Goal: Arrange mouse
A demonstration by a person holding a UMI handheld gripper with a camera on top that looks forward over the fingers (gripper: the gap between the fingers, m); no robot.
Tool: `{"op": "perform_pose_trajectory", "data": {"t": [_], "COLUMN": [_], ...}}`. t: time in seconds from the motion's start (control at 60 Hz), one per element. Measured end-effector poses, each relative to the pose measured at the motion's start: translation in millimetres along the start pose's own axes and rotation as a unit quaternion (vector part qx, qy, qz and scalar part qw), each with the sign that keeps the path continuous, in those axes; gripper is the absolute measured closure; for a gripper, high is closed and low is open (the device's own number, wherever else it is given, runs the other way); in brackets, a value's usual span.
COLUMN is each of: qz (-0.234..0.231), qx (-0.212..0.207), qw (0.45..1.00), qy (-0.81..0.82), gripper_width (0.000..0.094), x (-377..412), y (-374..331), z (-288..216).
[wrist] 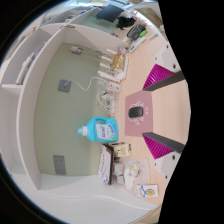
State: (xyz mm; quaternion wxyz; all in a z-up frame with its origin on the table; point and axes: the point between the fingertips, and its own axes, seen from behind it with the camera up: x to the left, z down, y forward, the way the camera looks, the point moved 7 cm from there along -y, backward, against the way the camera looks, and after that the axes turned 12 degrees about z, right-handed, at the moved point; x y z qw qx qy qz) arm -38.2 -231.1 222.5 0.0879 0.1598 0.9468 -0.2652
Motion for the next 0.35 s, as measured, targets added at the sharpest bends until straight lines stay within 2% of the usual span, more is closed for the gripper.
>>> {"op": "perform_pose_trajectory", "data": {"t": [0.35], "qz": [0.001], "qx": [-0.006], "qw": [1.000], "qy": [-0.004], "gripper_width": [0.0091], "x": [-2], "y": [-28], "z": [13]}}
